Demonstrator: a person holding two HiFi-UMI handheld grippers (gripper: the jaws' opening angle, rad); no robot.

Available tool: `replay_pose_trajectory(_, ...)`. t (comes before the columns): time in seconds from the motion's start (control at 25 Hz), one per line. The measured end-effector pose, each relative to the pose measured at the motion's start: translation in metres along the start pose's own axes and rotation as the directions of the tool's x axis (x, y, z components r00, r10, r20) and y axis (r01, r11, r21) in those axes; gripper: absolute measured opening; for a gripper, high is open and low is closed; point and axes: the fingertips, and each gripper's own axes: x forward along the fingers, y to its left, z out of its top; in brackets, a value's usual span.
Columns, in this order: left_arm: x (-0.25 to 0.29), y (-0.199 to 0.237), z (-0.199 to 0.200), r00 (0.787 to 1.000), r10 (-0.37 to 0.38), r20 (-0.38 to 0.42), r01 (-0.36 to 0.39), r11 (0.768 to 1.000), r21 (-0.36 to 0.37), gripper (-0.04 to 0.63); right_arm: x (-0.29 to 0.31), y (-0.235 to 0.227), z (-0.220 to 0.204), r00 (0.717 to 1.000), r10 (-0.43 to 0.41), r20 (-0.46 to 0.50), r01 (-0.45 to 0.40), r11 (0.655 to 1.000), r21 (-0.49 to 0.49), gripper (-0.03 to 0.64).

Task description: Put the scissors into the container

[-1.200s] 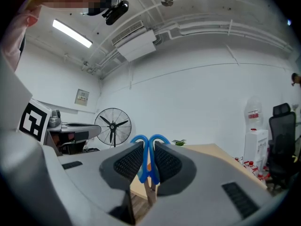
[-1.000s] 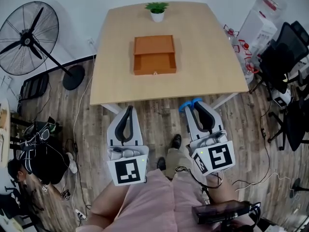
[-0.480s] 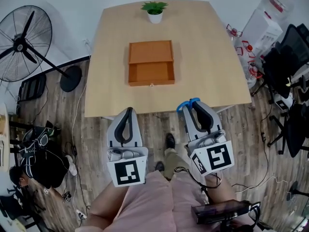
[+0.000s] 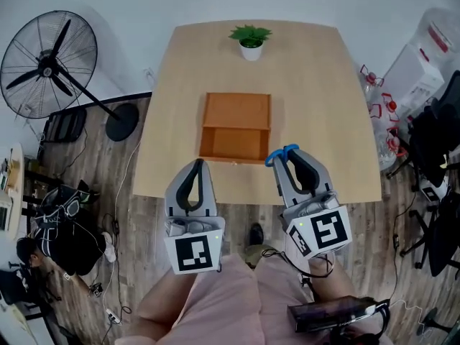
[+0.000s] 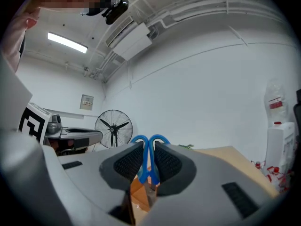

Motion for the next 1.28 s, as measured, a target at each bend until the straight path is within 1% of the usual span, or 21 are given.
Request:
replay_pose_trajectory(0.12, 0.014, 0.0, 0.008, 0.999, 0.027, 0.017, -0.027, 1.0, 0.002, 0.005, 0.014, -0.011, 0.009, 0.999, 0.033, 0.017, -0.032, 0.999, -0.016, 0.075)
replay_pose_trajectory(0.32, 0.029, 0.01, 0.01, 0.997, 0.075, 0.026, -0.075, 0.997, -0.002, 0.005, 0.036, -0.017, 0.016, 0.996, 0.079, 0.031, -0.078, 0.996, -0.029, 0.075)
replay_pose_trajectory(0.48, 0.037, 0.018, 0.007, 0.994, 0.104, 0.018, -0.104, 0.995, 0.001, 0.005, 0.052, -0.02, 0.015, 0.994, 0.109, 0.02, -0.108, 0.993, -0.042, 0.075)
replay_pose_trajectory(0.64, 0.044, 0.035, 0.001, 0.992, 0.128, 0.005, -0.128, 0.992, -0.01, 0.005, 0.069, -0.014, 0.012, 0.991, 0.134, 0.001, -0.134, 0.989, -0.057, 0.075)
replay_pose_trajectory(0.84, 0.059, 0.054, -0.014, 0.993, 0.118, -0.019, -0.119, 0.992, -0.043, 0.005, 0.097, -0.007, -0.001, 0.988, 0.151, -0.045, -0.154, 0.986, -0.072, 0.075)
replay_pose_trajectory(1.04, 0.076, 0.067, -0.028, 0.994, 0.096, -0.048, -0.099, 0.994, -0.046, 0.005, 0.119, 0.0, -0.022, 0.98, 0.171, -0.1, -0.178, 0.982, -0.064, 0.075)
replay_pose_trajectory(1.16, 0.086, 0.074, -0.044, 0.993, 0.079, -0.084, -0.083, 0.995, -0.049, 0.005, 0.132, 0.003, -0.04, 0.974, 0.178, -0.139, -0.189, 0.98, -0.068, 0.075)
replay_pose_trajectory(1.28, 0.095, 0.08, -0.062, 0.991, 0.06, -0.121, -0.068, 0.996, -0.065, 0.005, 0.143, 0.006, -0.058, 0.967, 0.184, -0.179, -0.196, 0.979, -0.052, 0.075)
